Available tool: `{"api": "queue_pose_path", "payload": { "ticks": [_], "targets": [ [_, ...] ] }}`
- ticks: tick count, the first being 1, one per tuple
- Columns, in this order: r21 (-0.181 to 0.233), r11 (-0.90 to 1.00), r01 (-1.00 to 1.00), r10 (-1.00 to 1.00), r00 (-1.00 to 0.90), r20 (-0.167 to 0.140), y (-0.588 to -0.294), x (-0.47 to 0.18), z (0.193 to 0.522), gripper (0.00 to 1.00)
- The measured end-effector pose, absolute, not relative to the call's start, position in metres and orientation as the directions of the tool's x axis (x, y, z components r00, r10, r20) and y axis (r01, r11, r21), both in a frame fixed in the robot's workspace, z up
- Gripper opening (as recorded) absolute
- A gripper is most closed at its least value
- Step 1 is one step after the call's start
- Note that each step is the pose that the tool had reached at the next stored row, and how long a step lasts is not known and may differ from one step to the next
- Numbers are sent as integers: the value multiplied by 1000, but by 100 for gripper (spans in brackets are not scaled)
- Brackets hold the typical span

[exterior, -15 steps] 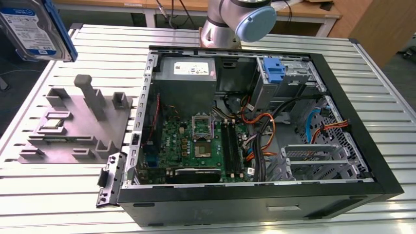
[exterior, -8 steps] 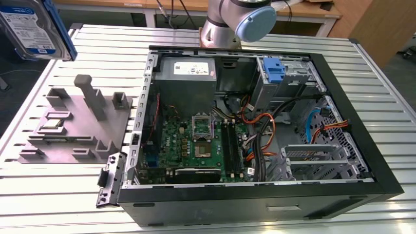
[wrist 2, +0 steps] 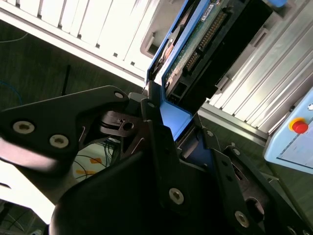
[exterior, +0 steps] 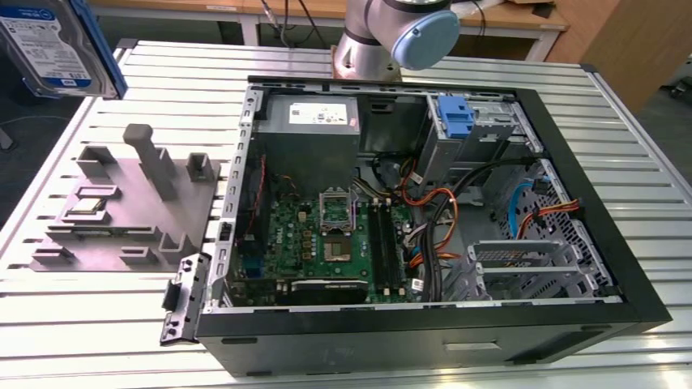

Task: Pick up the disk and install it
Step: 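Pick up the disk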

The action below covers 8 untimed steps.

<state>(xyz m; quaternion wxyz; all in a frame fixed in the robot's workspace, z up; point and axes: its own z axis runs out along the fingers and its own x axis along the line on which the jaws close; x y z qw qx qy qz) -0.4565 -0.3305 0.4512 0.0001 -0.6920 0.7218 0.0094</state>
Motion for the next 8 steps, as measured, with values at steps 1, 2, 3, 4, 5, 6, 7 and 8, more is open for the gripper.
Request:
{"api": "queue_pose_path", "payload": {
  "ticks": [1,2,3,4,5,6,7,8],
  "targets": [
    [13,42,-999,-999,-42,-13,-331,-457,452,36],
    [13,42,-999,-999,-42,-13,-331,-457,452,36],
    [13,42,-999,-999,-42,-13,-331,-457,453,36],
    [13,42,-999,-999,-42,-13,-331,-457,453,36],
    [13,42,-999,-999,-42,-13,-331,-457,453,36],
    [13,42,-999,-999,-42,-13,-331,-457,454,36],
    [13,42,-999,-999,-42,-13,-331,-457,454,36],
    [13,42,-999,-999,-42,-13,-331,-457,454,36]
  ]
}}
